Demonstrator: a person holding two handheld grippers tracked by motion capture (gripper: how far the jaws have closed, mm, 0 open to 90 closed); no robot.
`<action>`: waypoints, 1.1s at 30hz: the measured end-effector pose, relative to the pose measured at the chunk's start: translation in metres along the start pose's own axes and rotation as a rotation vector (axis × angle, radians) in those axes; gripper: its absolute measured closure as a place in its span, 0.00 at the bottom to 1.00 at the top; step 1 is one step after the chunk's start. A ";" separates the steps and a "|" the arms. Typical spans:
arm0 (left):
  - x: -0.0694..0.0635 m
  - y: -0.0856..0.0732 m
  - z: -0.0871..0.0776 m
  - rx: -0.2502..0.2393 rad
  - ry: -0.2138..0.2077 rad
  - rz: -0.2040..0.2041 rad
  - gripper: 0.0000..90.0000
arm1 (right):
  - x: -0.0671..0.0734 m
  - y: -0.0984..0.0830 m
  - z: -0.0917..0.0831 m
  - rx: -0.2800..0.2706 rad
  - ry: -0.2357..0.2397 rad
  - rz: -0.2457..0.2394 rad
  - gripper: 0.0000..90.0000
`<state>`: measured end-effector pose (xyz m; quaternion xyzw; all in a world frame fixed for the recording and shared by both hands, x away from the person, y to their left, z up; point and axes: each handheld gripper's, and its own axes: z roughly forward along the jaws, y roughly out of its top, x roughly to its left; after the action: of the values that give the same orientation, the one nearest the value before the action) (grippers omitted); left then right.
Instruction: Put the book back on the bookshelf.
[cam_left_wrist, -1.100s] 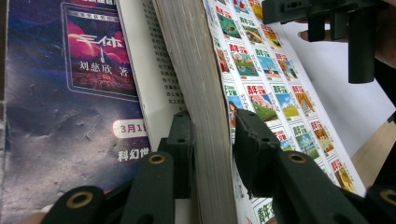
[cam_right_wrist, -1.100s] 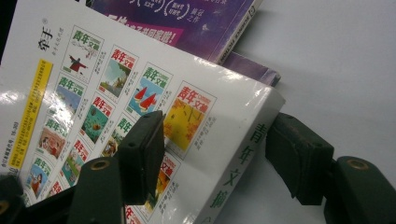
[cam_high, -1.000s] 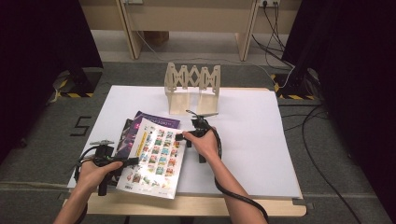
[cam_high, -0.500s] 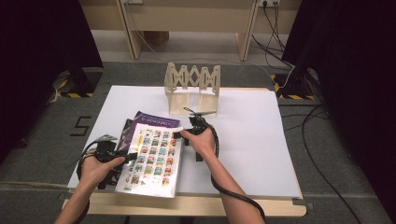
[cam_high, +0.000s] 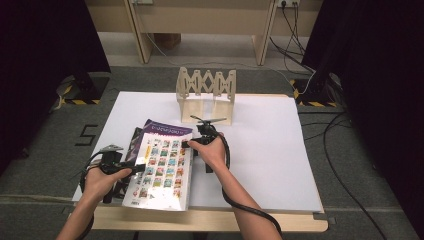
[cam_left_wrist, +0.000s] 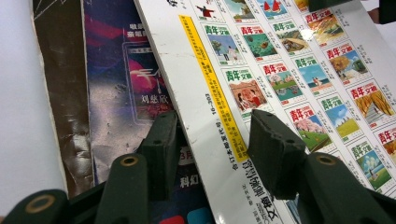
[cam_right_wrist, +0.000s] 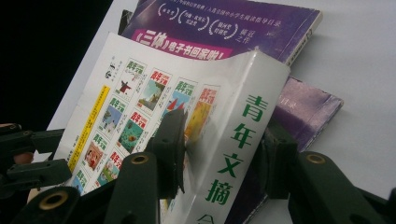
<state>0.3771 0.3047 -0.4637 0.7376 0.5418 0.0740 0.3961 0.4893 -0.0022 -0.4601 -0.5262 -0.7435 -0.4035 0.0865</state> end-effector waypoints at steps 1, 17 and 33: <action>-0.001 0.000 0.000 0.001 0.004 0.005 0.58 | 0.000 0.000 0.000 0.003 0.003 0.004 0.67; 0.001 0.006 -0.014 -0.067 0.019 0.008 0.54 | 0.011 0.005 -0.016 -0.040 0.106 0.050 0.78; 0.005 0.010 -0.023 -0.146 0.046 0.013 0.51 | 0.025 0.012 -0.045 -0.116 0.147 0.040 0.82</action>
<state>0.3739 0.3193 -0.4431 0.7083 0.5394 0.1328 0.4356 0.4757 -0.0146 -0.4102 -0.5141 -0.6998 -0.4817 0.1181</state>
